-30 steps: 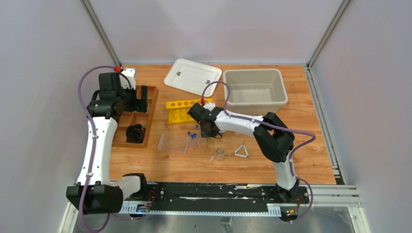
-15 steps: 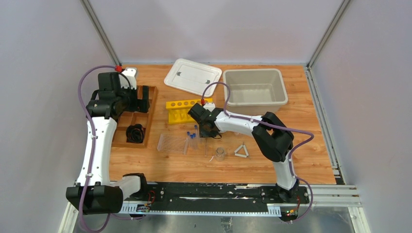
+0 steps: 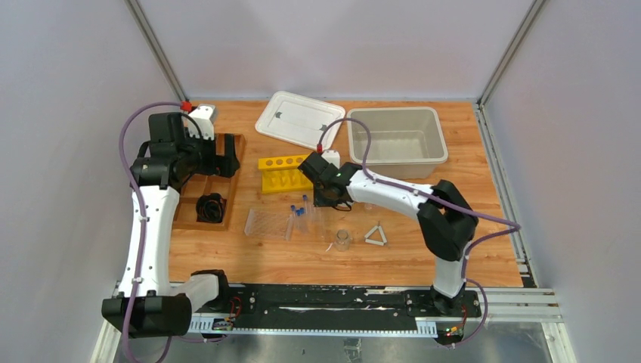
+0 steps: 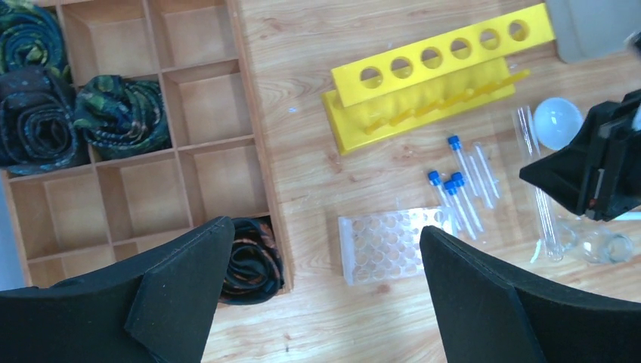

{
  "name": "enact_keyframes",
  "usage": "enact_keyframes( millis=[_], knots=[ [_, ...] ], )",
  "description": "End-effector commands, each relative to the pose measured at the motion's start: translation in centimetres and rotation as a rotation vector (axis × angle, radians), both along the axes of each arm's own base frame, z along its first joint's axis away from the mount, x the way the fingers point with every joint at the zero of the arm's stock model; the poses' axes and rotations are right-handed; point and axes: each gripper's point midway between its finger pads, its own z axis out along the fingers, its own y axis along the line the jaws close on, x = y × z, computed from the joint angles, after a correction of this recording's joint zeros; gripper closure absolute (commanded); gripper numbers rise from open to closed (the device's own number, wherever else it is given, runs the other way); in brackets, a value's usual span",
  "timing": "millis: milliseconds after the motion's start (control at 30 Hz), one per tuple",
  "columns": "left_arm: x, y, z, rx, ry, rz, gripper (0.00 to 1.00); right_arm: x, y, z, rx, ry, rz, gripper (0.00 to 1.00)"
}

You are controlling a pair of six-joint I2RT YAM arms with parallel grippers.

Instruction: Organize the chemistry lab equipment

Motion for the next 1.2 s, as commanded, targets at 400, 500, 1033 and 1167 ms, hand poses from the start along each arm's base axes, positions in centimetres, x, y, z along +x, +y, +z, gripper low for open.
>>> enact_keyframes(
  millis=[400, 500, 1033, 1167],
  knots=[
    [-3.3, -6.4, 3.4, -0.3, -0.038, -0.235, 0.0, 2.2, 10.3, 24.2, 0.506, -0.511, 0.13, 1.0],
    [-4.2, -7.7, 3.7, -0.366, -0.027, -0.296, 0.0, 2.2, 11.8, 25.7, 0.567, -0.526, 0.135, 1.0],
    [-6.0, -10.4, 3.2, -0.534, 0.056, -0.446, 0.39, -0.7, 15.2, 29.8, 0.784, -0.539, 0.189, 1.0],
    [-5.8, -10.4, 2.8, -0.54, 0.071, -0.446, 0.52, -1.0, 15.3, 29.7, 0.791, -0.535, 0.195, 1.0]
  ],
)
